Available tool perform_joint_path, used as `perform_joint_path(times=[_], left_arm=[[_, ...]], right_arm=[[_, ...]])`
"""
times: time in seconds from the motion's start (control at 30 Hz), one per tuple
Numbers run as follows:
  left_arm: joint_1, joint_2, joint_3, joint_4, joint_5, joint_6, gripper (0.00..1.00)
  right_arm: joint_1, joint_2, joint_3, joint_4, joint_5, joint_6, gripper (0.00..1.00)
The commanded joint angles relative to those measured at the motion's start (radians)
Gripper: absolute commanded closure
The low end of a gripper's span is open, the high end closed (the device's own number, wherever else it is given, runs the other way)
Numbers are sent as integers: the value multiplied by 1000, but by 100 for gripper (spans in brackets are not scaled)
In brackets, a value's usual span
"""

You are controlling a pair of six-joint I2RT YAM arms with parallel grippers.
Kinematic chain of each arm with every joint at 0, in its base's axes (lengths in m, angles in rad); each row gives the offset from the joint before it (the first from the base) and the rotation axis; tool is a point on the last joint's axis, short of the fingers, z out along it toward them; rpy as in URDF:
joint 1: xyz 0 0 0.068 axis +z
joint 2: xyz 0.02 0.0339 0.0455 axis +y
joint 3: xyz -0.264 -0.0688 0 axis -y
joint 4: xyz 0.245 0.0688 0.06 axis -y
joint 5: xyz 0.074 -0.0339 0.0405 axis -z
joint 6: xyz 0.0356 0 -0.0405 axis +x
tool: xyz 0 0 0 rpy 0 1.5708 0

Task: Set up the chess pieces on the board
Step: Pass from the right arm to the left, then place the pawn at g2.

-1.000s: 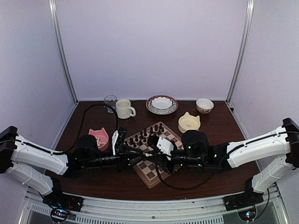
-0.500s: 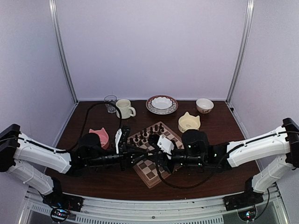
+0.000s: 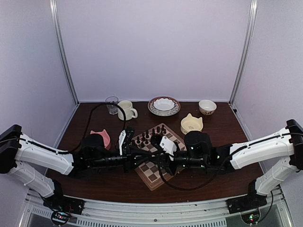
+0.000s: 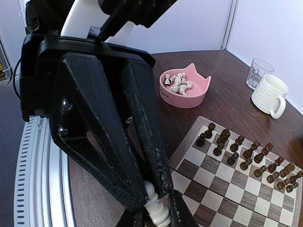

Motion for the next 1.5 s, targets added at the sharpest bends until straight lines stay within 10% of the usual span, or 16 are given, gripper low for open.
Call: perform_joint_path(times=[0.0,0.3,0.5,1.47], left_arm=[[-2,8,24,4,-9,16,90],[-2,-8,33,-62,-50,21,100],[-1,-64,59,-257,-138,32,100],[-135,259,339,-632,-367,198,100]], right_arm=[[-1,-1,6,36,-6,20,98],[-1,-6,1,37,-11,13,82],[-2,-36,-12,-17,-74,-78,19],[-292,-353,-146,-151,403,292,8]])
